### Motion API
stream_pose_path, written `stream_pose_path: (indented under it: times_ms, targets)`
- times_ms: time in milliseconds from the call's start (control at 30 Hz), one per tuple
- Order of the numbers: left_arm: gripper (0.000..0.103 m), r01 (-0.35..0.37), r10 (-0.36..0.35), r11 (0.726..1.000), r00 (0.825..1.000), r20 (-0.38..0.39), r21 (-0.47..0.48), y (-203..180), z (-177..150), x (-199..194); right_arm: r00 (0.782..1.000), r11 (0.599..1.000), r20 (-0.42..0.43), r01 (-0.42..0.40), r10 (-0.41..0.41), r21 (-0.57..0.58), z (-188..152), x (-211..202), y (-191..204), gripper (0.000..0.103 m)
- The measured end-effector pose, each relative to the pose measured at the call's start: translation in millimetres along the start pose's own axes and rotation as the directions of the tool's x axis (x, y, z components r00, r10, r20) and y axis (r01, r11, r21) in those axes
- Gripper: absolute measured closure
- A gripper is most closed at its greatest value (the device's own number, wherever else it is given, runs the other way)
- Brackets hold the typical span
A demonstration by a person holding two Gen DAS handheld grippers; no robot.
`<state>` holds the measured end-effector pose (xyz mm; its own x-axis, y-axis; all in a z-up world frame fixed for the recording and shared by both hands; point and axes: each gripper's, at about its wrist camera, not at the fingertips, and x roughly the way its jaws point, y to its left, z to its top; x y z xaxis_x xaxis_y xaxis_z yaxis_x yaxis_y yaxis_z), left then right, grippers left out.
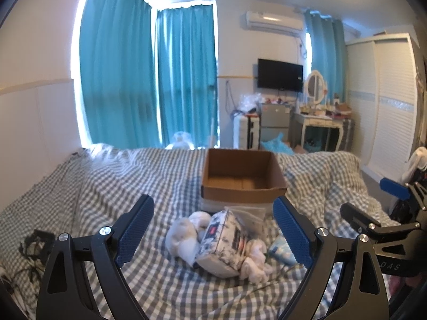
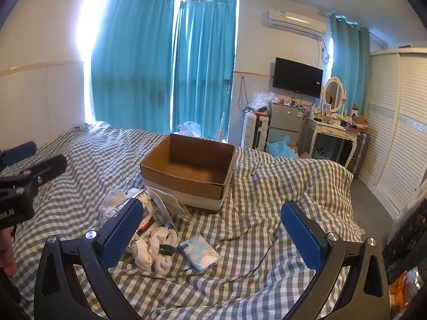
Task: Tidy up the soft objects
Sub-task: 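Grasp the floral tissue pack with the left tool while the right tool grasps the blue tissue pack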
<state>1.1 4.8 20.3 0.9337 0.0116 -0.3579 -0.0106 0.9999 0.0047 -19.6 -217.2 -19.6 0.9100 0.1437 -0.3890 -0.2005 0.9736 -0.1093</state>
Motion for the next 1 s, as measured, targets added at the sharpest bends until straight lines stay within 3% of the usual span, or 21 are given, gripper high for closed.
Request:
stream_pose_path:
  times_ms: [167,267,433,500,600,700,833,900,967,1000]
  targets:
    - [0.011,-0.016,0.018,0.999,0.999,-0.048,0.039,0,-7,26,0.999,0.997,-0.031,0.007,-0.009,-0.081,6,16,-2,0.0]
    - [0.011,-0.027,0.033,0.999,0.99,-0.135,0.044,-1,-24,57,0.996,0.993,-0.093,-0.022,0.011,-0.114,1,42,-5,0.0]
    - [0.013,-0.059,0.074,0.997,0.952,-0.296,0.059,-4,-64,115,0.971,0.973,-0.237,-0.086,0.034,-0.213,-27,107,0,0.0]
    - [0.013,-0.067,0.08,0.996,0.937,-0.341,0.05,-4,-75,132,0.951,0.963,-0.304,-0.139,0.065,-0.229,-42,134,2,0.001]
    - [0.015,-0.07,0.078,0.997,0.924,-0.374,0.033,-5,-83,146,0.903,0.948,-0.408,-0.234,0.131,-0.214,-59,164,9,0.006]
    - [0.037,-0.07,0.071,0.997,0.921,-0.383,0.018,-4,-88,156,0.869,0.943,-0.469,-0.273,0.157,-0.189,-69,184,15,0.007]
    - [0.045,-0.046,0.039,0.999,0.918,-0.396,-0.009,-4,-88,165,0.819,0.948,-0.549,-0.286,0.165,-0.142,-85,209,16,0.009]
    - [0.046,-0.033,0.028,0.999,0.921,-0.387,-0.005,-5,-86,163,0.799,0.951,-0.584,-0.275,0.144,-0.142,-93,217,16,0.03]
    - [0.05,-0.021,0.015,1.0,0.922,-0.387,-0.01,-1,-86,163,0.78,0.95,-0.601,-0.293,0.173,-0.107,-96,218,15,0.042]
    - [0.052,-0.019,0.01,1.0,0.92,-0.391,-0.018,1,-87,162,0.783,0.952,-0.595,-0.292,0.18,-0.096,-96,216,13,0.042]
